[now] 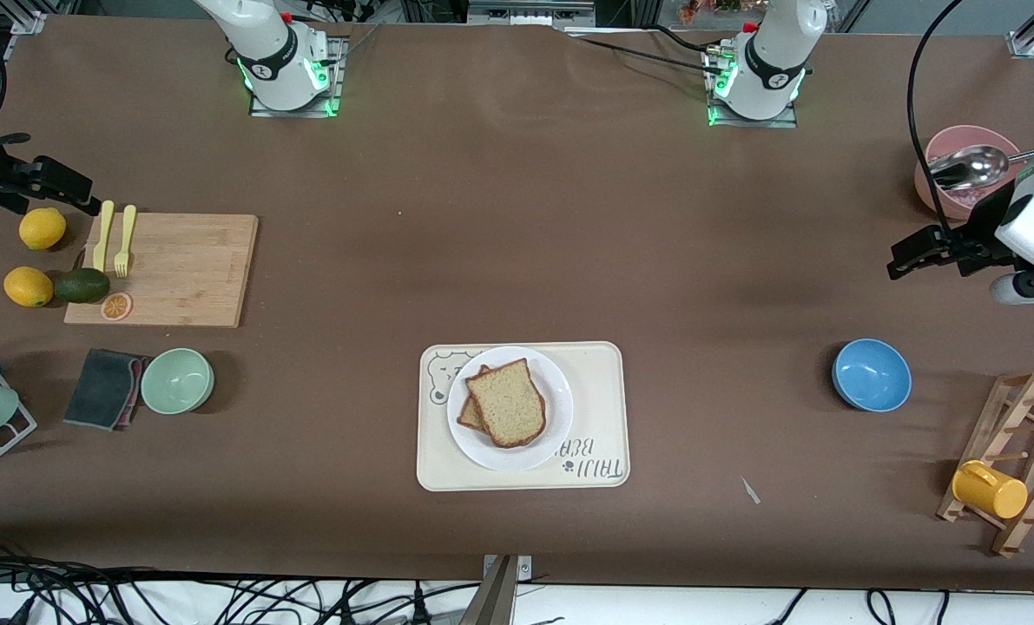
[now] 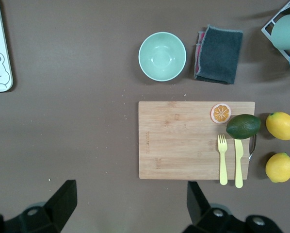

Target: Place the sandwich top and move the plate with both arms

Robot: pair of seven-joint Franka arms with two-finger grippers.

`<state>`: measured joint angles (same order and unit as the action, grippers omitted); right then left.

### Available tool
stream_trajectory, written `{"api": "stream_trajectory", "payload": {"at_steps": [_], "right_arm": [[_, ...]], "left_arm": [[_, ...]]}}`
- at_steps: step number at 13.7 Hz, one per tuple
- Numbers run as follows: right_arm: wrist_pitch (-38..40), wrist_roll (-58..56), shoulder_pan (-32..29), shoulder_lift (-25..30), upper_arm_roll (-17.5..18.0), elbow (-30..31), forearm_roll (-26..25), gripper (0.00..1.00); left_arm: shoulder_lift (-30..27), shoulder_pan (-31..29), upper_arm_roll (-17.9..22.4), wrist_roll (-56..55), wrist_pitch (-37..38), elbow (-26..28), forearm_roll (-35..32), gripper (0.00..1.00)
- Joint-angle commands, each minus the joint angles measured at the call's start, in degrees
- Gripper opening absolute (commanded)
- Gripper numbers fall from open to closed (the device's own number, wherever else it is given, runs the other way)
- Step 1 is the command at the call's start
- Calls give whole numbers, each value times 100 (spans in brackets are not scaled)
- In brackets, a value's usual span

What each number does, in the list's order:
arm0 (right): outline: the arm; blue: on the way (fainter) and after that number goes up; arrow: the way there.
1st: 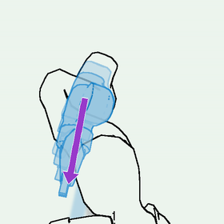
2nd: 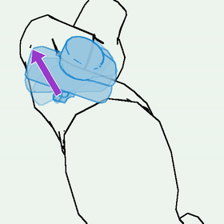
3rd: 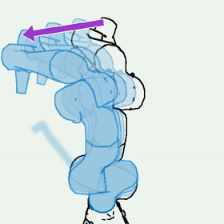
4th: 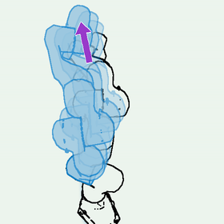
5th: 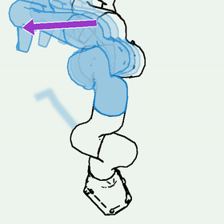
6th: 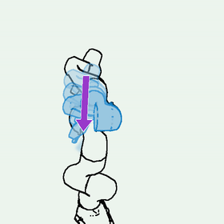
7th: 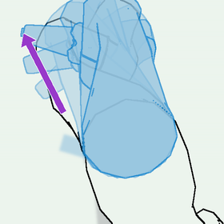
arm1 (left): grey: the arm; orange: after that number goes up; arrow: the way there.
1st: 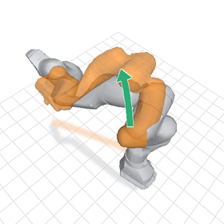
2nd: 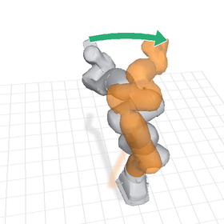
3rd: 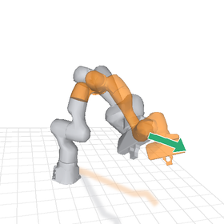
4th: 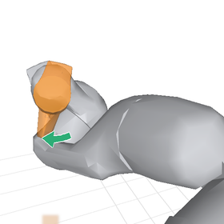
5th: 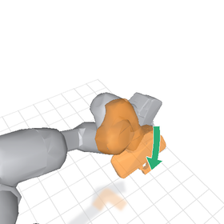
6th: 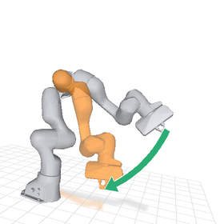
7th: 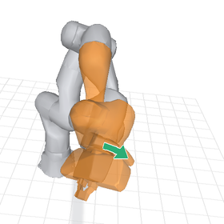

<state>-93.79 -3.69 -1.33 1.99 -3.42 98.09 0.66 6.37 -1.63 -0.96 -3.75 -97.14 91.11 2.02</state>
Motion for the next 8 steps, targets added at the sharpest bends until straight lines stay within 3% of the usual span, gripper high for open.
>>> {"api": "stream_trajectory", "payload": {"at_steps": [1, 8], "right_arm": [[115, -88, 1, -49, -10, -141, 92, 100], [115, -88, 1, -49, -9, -141, 84, 100]], "left_arm": [[-48, -57, -89, -74, 11, -59, -211, 100], [-48, -57, -115, -109, 11, -59, -229, 100]]}}
